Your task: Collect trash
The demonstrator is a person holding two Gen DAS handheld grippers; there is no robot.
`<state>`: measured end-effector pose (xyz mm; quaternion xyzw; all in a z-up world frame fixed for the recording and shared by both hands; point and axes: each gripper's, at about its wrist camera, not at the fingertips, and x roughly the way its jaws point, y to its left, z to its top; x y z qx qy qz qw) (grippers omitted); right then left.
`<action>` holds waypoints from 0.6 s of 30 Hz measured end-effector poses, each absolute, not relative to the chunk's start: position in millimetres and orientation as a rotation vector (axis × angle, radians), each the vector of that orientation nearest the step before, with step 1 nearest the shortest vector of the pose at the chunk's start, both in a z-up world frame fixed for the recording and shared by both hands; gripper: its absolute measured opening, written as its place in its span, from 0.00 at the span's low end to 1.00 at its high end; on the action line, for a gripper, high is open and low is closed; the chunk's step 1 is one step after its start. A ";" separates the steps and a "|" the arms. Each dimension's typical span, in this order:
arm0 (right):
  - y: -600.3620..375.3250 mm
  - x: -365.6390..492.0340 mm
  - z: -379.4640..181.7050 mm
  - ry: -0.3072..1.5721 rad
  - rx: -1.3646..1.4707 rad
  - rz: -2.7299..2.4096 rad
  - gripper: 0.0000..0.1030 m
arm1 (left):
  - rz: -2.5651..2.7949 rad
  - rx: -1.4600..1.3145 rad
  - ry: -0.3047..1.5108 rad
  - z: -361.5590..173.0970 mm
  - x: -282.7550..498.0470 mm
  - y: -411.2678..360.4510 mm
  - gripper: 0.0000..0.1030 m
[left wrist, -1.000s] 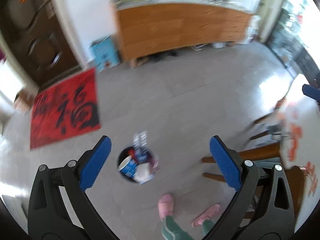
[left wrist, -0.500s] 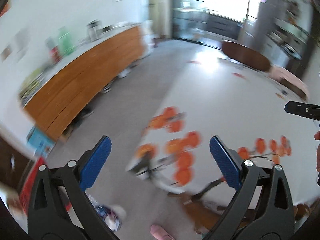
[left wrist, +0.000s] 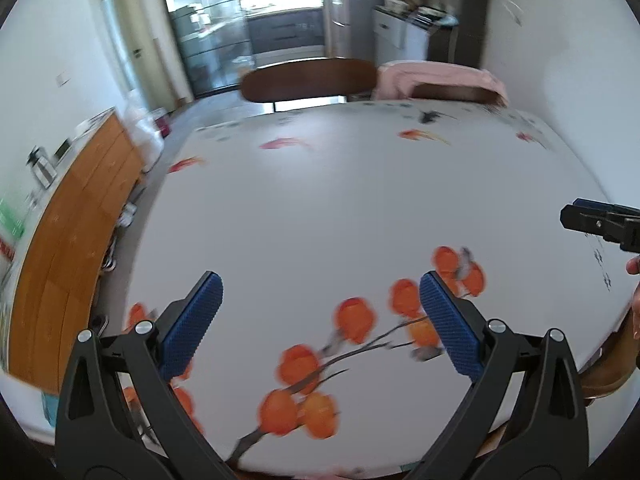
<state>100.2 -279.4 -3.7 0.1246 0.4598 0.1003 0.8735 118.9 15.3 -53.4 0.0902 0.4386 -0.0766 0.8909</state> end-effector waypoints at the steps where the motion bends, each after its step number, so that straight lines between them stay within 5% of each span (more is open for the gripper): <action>1: -287.0 98.3 -5.3 0.971 0.249 0.191 0.82 | -0.173 0.198 0.915 -56.3 122.1 1.7 0.93; 18: -327.8 70.3 -8.6 0.986 0.310 -0.005 0.82 | -0.343 0.244 0.900 -59.8 135.5 -79.7 0.93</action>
